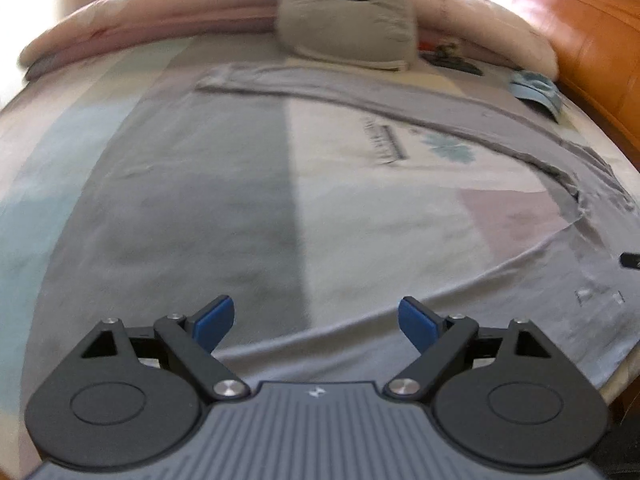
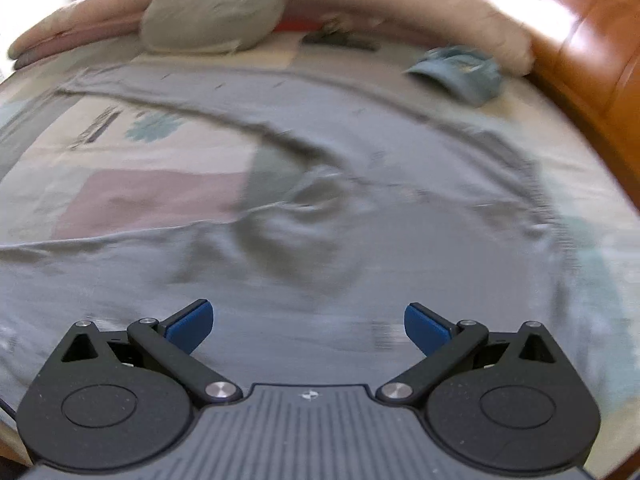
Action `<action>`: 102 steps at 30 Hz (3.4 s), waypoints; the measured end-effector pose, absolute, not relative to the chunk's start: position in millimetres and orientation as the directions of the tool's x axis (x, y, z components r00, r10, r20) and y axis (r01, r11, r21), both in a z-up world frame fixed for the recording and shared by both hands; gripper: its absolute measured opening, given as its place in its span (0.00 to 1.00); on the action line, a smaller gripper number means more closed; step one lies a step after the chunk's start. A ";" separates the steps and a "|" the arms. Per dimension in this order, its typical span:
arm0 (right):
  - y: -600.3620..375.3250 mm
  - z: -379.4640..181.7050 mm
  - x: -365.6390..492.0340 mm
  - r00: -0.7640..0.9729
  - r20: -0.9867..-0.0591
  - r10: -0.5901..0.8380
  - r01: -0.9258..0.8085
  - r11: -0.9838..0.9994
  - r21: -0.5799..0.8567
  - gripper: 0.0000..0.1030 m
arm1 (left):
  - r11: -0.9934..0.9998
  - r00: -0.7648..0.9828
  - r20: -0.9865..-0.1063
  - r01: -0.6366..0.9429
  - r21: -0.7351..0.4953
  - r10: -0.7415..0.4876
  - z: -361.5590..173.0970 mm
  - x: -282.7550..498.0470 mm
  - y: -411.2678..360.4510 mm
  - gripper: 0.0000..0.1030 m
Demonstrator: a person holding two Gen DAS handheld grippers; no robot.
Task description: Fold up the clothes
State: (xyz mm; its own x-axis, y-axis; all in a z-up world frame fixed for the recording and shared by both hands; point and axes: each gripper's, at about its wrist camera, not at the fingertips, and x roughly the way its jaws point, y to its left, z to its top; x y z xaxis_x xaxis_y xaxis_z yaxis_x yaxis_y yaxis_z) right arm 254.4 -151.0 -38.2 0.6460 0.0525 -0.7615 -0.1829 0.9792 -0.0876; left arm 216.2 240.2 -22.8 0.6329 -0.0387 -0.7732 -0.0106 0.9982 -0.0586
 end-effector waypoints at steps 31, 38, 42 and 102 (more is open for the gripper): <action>-335.8 -52.2 332.7 0.742 -0.619 0.259 -0.143 0.962 0.231 1.00 | 0.968 0.593 -0.791 0.249 0.001 -0.152 -3.9 305.3 6.2 0.87; -353.5 -78.1 350.2 0.709 -0.648 0.280 -0.132 0.954 0.268 0.99 | 0.990 0.576 -0.814 0.143 0.008 -0.077 -8.1 298.2 17.7 0.87; -353.3 -67.5 357.6 0.672 -0.681 0.289 -0.147 0.954 0.261 1.00 | 0.994 0.577 -0.814 0.108 -0.005 -0.067 -8.0 297.2 24.2 0.87; -186.6 -66.9 604.4 0.558 -0.826 0.083 -0.040 0.997 0.072 1.00 | 0.996 0.574 -0.814 -0.071 0.062 0.092 -32.8 230.7 125.1 0.87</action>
State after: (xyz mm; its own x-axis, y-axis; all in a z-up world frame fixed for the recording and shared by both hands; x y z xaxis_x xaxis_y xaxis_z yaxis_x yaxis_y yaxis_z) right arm 604.4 -186.6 -66.9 0.5583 0.0825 -0.8255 -0.0405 0.9966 0.0722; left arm 230.7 125.1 -32.8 0.5736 0.0918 -0.8140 -0.0709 0.9955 0.0624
